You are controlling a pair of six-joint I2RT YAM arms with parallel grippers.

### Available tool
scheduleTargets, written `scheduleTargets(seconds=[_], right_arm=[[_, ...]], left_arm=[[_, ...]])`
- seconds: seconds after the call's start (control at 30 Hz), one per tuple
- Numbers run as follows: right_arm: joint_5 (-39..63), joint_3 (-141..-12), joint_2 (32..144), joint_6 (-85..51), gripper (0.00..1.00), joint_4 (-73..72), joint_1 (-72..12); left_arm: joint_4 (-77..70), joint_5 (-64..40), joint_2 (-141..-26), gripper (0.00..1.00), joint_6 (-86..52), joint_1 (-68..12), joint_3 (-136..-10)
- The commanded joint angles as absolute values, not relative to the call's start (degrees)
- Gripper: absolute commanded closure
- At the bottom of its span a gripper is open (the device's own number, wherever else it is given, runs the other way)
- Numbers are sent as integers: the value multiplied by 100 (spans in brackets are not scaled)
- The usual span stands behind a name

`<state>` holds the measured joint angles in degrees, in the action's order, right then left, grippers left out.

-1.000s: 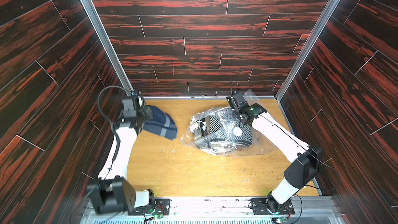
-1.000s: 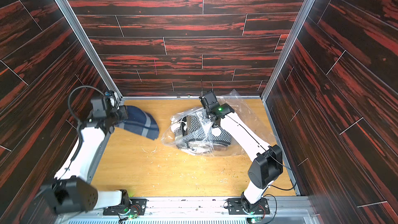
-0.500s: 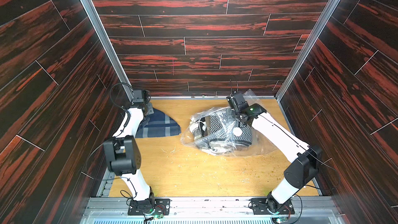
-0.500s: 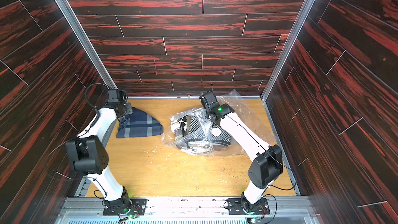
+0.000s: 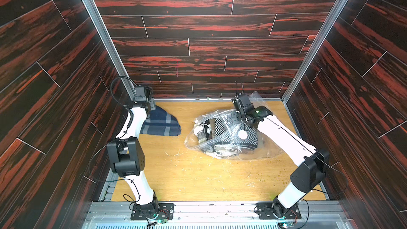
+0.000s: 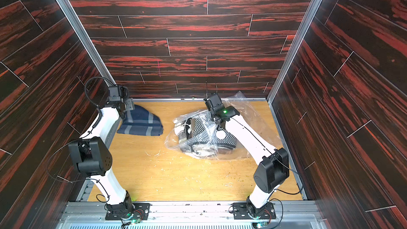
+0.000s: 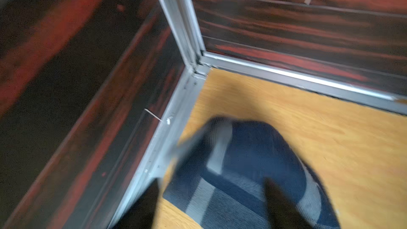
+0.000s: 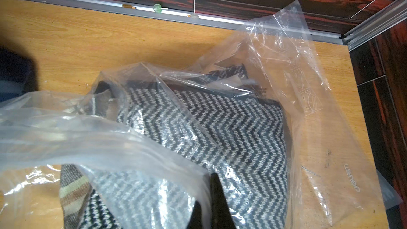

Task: Take the scarf out of the vacuum bag
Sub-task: Place the scarf at the corner of the board, then take out the scarf from the vacuum bag.

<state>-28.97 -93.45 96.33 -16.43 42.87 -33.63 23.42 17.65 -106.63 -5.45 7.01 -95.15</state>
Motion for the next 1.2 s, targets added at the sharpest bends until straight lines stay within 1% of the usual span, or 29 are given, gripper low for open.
scheduleTargets(seconds=[0.0, 0.13, 0.23, 0.33, 0.43, 0.53, 0.63, 0.7, 0.83, 1.17], right_arm=[[-2758, -9238, 9514, -1477, 100, 4186, -3329], [-2509, -9130, 9400, -1278, 100, 3970, -3404], [-2403, -9064, 9353, -1130, 100, 3811, -3529], [-2433, -9087, 9360, -1123, 100, 3779, -3606], [-2374, -9077, 9344, -1125, 100, 3771, -3653], [-2331, -9055, 9314, -1060, 100, 3761, -3721], [-2036, -8919, 9206, -986, 100, 3646, -3757], [-1820, -8824, 9129, -988, 100, 3567, -3757], [-1372, -8629, 8980, -975, 100, 3374, -3783], [-264, -8368, 8749, -968, 100, 3279, -4038]], left_arm=[[2382, 2155, -10572, 0, -682, 734, -9533], [2171, 2047, -10248, 0, -799, 731, -9174], [2324, 1897, -10109, 0, -914, 738, -9102], [2617, 1592, -9916, 0, -1178, 734, -9048], [2838, 963, -9573, 0, -1588, 738, -8775], [2545, 317, -9008, 0, -2265, 728, -7988], [1846, -204, -8404, 0, -2937, 671, -7003], [1445, -624, -8118, 0, -3139, 531, -6479], [1313, -829, -7740, 0, -3166, 160, -5931], [322, -1597, -6834, 2, -3853, -651, -4665]])
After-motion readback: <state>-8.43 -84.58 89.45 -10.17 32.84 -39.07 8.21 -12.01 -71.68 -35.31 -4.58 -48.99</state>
